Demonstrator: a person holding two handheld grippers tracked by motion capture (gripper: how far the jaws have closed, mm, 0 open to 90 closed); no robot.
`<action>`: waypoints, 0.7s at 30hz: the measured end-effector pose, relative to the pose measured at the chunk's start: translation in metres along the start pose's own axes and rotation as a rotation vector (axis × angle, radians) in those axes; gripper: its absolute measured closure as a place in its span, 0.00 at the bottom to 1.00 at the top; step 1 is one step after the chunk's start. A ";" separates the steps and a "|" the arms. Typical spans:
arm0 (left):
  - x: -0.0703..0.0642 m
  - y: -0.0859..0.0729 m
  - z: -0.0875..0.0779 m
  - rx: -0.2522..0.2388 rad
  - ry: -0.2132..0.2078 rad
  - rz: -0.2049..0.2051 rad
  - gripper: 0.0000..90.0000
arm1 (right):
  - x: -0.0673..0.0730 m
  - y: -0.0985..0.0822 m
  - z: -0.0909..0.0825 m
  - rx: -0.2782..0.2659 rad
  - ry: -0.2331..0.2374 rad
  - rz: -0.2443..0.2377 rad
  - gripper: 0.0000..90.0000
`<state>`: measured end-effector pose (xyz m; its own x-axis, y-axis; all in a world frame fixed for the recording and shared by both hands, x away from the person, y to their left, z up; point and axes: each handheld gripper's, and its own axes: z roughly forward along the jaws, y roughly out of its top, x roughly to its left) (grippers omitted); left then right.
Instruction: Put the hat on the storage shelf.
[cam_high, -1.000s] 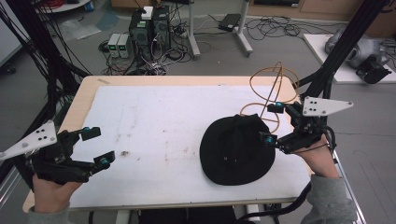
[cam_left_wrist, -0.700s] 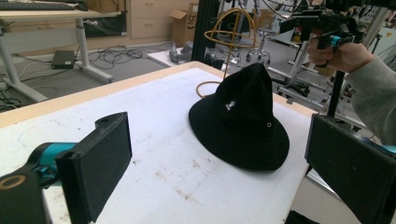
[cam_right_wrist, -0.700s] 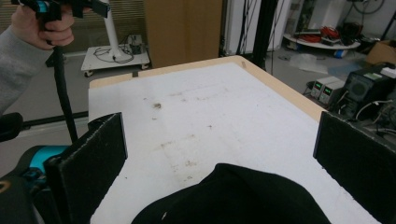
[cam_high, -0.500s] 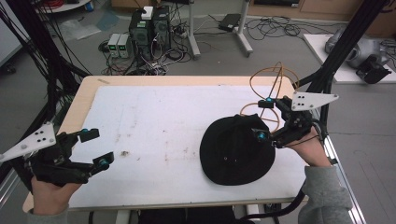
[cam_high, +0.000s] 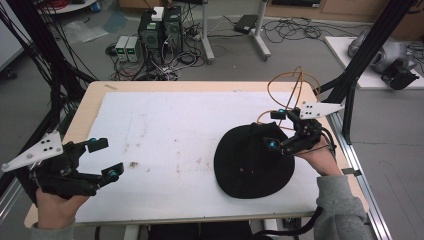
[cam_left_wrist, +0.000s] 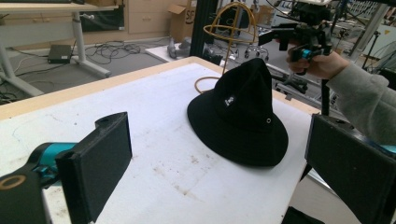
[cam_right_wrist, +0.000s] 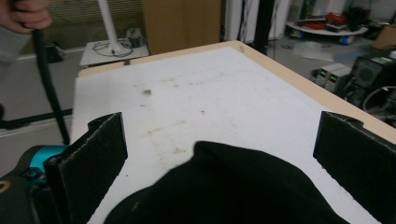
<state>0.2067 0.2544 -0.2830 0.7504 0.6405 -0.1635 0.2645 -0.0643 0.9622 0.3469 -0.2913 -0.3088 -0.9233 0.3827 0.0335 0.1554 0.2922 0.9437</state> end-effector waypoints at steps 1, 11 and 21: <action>0.000 0.000 0.000 0.000 0.000 -0.002 0.09 | -0.002 -0.002 0.001 -0.001 -0.006 0.007 0.02; -0.001 0.000 0.003 0.008 -0.008 0.003 0.09 | -0.011 -0.016 0.015 0.030 -0.042 0.025 0.02; -0.002 0.001 0.003 0.008 -0.009 0.001 0.09 | -0.014 -0.019 0.025 0.072 -0.042 0.030 0.05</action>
<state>0.2068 0.2511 -0.2824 0.7563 0.6332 -0.1644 0.2682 -0.0710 0.9607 0.3656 -0.2805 -0.3351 -0.9023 0.4286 0.0460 0.2091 0.3418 0.9162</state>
